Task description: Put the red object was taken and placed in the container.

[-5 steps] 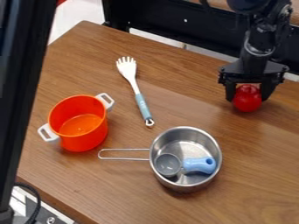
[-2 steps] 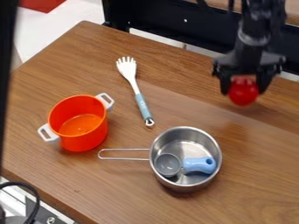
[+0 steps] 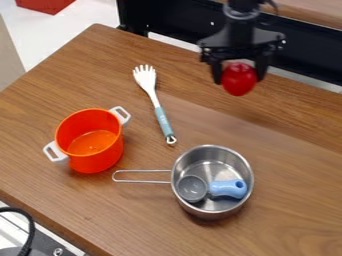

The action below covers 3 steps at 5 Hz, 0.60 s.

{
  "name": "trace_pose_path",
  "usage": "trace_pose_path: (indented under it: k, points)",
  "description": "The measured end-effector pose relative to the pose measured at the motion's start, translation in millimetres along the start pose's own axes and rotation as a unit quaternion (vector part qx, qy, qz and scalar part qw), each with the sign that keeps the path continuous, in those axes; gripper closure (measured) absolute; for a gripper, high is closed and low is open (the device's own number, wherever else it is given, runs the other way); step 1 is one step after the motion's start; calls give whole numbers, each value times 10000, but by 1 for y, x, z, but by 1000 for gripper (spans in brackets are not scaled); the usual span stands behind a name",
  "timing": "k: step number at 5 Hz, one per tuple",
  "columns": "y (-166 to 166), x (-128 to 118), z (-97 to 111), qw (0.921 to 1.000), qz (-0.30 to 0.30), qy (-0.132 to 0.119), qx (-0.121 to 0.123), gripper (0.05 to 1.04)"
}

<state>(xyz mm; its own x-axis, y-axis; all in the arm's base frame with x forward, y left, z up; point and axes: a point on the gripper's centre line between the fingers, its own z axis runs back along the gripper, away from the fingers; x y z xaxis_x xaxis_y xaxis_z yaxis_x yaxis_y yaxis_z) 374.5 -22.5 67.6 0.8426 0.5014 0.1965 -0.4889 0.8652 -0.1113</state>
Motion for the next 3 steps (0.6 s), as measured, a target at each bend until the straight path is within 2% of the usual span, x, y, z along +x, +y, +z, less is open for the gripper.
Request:
trace_pose_path:
  k: [1, 2, 3]
  points:
    - [41, 7, 25, 9996, -85, 159, -228, 221]
    - [84, 10, 46, 9985, -303, 205, -405, 221]
    - [122, -3, 60, 9967, -687, 249, -351, 221]
